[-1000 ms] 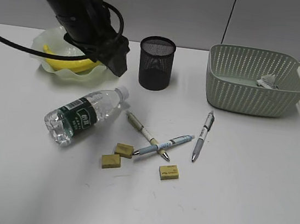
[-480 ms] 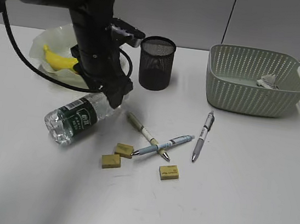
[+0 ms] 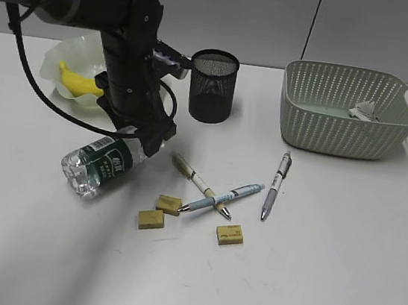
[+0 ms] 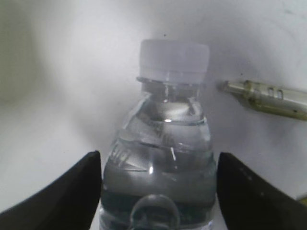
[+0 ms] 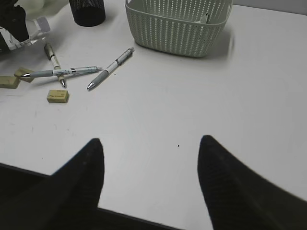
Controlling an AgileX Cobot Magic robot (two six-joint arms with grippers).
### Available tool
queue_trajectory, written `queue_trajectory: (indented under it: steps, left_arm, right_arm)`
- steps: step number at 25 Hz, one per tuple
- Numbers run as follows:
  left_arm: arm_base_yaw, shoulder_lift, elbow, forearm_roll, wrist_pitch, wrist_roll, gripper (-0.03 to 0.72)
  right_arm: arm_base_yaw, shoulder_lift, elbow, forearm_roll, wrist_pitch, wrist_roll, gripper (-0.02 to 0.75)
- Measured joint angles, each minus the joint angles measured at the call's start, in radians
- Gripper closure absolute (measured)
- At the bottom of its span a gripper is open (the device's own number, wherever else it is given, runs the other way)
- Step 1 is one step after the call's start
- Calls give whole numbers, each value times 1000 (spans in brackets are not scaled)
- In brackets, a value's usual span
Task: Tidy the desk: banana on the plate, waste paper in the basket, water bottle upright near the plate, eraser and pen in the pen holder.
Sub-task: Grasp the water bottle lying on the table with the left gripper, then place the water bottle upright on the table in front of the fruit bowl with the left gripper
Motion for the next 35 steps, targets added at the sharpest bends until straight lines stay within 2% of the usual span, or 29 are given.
queue_trajectory:
  steps: [8, 14, 22, 35]
  left_arm:
    - [0, 9, -3, -3, -2, 0, 147]
    - [0, 15, -10, -2, 4, 0, 218]
    - [0, 8, -10, -4, 26, 0, 220]
    - [0, -185, 2, -29, 96, -12, 244]
  right_arm:
    - [0, 0, 0, 0, -1, 0, 250]
    - [0, 0, 0, 0, -1, 1, 249]
    - [0, 0, 0, 0, -1, 0, 250]
    - [0, 0, 0, 0, -1, 0, 249]
